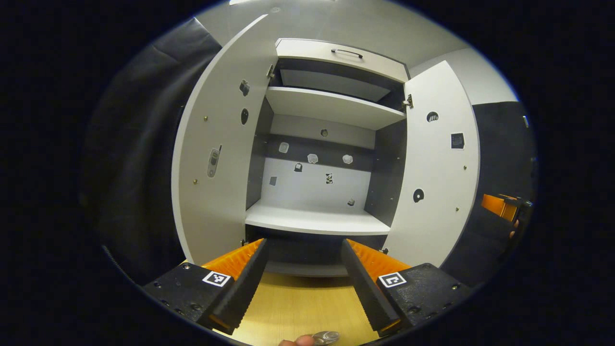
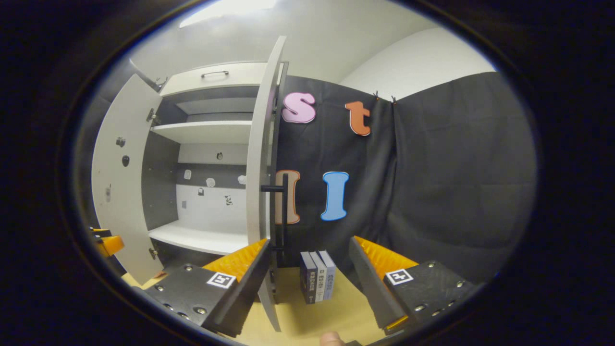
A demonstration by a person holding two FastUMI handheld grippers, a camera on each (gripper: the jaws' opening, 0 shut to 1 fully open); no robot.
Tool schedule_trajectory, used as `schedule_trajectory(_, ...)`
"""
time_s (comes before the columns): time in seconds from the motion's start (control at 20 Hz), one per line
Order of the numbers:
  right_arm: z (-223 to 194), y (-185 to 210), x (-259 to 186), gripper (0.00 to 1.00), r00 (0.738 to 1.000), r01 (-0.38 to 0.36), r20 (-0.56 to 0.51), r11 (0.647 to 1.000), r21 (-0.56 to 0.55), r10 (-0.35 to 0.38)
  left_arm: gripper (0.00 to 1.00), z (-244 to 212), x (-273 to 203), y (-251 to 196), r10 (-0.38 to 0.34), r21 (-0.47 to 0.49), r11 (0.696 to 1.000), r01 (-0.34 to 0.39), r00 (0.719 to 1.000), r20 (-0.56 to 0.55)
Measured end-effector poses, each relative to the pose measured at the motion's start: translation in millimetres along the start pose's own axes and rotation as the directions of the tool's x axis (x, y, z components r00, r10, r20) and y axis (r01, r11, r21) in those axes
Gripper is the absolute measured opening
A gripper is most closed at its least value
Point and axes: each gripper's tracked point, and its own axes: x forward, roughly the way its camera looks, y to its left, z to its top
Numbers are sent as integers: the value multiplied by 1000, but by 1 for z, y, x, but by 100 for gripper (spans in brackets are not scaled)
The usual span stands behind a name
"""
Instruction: Grasp the bottle in the cabinet with the left hand and place it on the coaster, then close the right door with the right hand and the left door with the left hand.
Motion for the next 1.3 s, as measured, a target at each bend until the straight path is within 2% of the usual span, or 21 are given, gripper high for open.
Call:
schedule_trajectory(0.05, 0, 0, 2, 98, 1000, 2, -4, 1000, 2, -2, 92, -1, -2, 5, 13, 6, 1000, -13, 1000, -1)
schedule_trajectory(0.1, -2, 1, 3, 98, 1000, 3, -9, 1000, 8, -3, 96, -1, -4, 9, 26, 16, 1000, -26, 1000, 0)
schedule_trajectory(0.25, 0, 6, 9, 98, 1000, -4, -9, 1000, 26, 5, 96, -2, -11, 19, 53, 32, 998, -52, 999, -2)
schedule_trajectory(0.3, -1, 7, 12, 94, 1000, -3, -8, 1000, 26, 3, 96, -2, -13, 21, 58, 32, 998, -58, 998, -1)
schedule_trajectory(0.35, -2, 8, 14, 98, 1000, -2, -10, 1000, 24, 2, 96, -2, -14, 25, 65, 30, 997, -65, 998, -1)
schedule_trajectory(0.55, -6, 10, 20, 97, 1000, 3, -22, 1000, 7, -3, 96, -2, -21, 40, 101, 10, 995, -101, 995, 1)
schedule_trajectory(0.6, -6, 11, 20, 94, 1000, 3, -22, 1000, 12, -2, 96, -2, -24, 45, 112, 6, 994, -112, 994, 2)
schedule_trajectory(0.7, -7, 12, 20, 97, 1000, -1, -22, 1000, 21, 2, 96, -4, -29, 55, 134, 2, 991, -134, 991, -3)
schedule_trajectory(0.8, -6, 13, 20, 93, 1000, -6, -19, 1000, 17, 6, 96, -4, -32, 67, 157, -1, 988, -157, 988, -6)
schedule_trajectory(0.9, -6, 16, 20, 96, 1000, -16, -18, 1000, 19, 16, 96, -5, -36, 77, 173, -10, 985, -173, 985, -16)
schedule_trajectory(1.0, -8, 19, 19, 93, 1000, -17, -21, 999, 30, 18, 96, -6, -39, 84, 181, -21, 983, -182, 983, -23)
schedule_trajectory(1.05, -8, 21, 18, 96, 1000, -14, -22, 999, 34, 15, 96, -6, -39, 88, 186, -25, 982, -187, 982, -25)
schedule_trajectory(1.1, -8, 20, 19, 93, 1000, -12, -21, 999, 35, 13, 96, -7, -41, 92, 192, -26, 981, -192, 981, -28)
schedule_trajectory(1.2, -8, 22, 19, 93, 1000, -19, -22, 999, 39, 19, 96, -8, -43, 99, 204, -26, 978, -205, 978, -32)
schedule_trajectory(1.25, -8, 24, 18, 97, 999, -28, -24, 999, 43, 29, 96, -9, -45, 102, 208, -26, 978, -209, 978, -34)
schedule_trajectory(1.3, -8, 26, 18, 97, 999, -42, -27, 998, 48, 43, 92, -9, -47, 105, 212, -26, 977, -213, 977, -35)
